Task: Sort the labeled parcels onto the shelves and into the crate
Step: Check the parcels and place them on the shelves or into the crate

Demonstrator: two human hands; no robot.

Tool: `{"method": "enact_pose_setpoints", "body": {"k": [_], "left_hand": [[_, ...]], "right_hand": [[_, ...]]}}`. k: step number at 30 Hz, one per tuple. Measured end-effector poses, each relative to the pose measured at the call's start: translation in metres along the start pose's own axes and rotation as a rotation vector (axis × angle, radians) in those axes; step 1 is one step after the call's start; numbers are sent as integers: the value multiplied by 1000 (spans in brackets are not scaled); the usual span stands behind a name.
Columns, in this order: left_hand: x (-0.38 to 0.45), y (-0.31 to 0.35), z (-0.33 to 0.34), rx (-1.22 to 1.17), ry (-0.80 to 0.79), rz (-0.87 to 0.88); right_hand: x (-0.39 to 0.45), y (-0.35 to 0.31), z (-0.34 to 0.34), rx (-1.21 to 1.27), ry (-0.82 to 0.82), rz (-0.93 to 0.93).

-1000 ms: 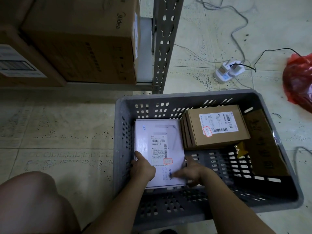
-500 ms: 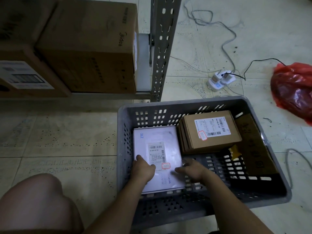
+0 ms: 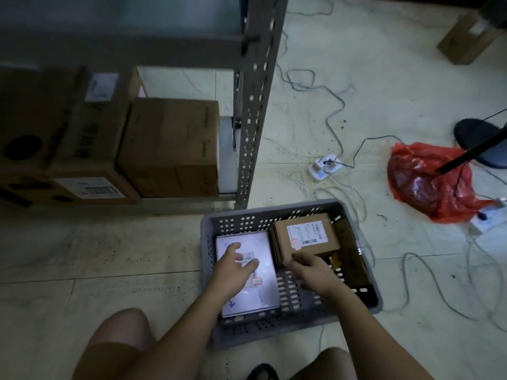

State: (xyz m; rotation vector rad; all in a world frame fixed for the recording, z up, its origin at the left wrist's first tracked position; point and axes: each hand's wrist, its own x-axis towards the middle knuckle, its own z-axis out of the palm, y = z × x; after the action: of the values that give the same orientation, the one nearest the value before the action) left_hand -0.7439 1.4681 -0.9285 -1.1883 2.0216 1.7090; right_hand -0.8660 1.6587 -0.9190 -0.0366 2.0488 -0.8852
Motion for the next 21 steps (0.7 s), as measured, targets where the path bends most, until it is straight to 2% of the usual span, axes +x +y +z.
{"method": "enact_pose_setpoints", "body": {"k": [9, 16, 21], "left_hand": [[-150, 159, -90, -129, 16, 188], [-242, 237, -148, -168, 88, 286], [-299, 288, -185, -217, 142, 384]], "right_hand": [[-170, -158, -71, 48, 97, -128], [-267, -242, -93, 199, 140, -240], [-322, -289, -100, 214, 205, -364]]}}
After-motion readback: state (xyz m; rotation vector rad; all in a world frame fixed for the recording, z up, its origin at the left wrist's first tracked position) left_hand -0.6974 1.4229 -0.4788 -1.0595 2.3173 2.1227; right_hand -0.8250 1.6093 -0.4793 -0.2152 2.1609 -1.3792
